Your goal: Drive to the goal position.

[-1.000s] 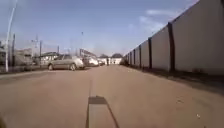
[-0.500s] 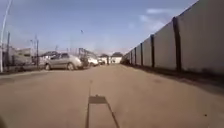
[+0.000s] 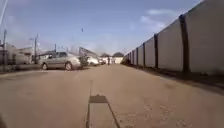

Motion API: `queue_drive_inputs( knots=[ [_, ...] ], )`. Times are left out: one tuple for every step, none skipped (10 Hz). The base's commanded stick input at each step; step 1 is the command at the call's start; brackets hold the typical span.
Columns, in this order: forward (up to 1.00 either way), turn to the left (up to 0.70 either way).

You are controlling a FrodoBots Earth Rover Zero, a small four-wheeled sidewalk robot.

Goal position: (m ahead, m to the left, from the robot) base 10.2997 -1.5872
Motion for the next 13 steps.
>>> queue_drive_inputs(
  knots=[
    [1.0,0.0],
    [1.0,0.0],
    [1.0,0.0],
    [1.0,0.0],
    [1.0,0.0],
    [1.0,0.0],
    [1.0,0.0],
    [1.0,0.0],
    [1.0,0.0],
    [1.0,0.0],
    [1.0,0.0],
    [1.0,0.0],
    [1.0,0.0]
  ],
)
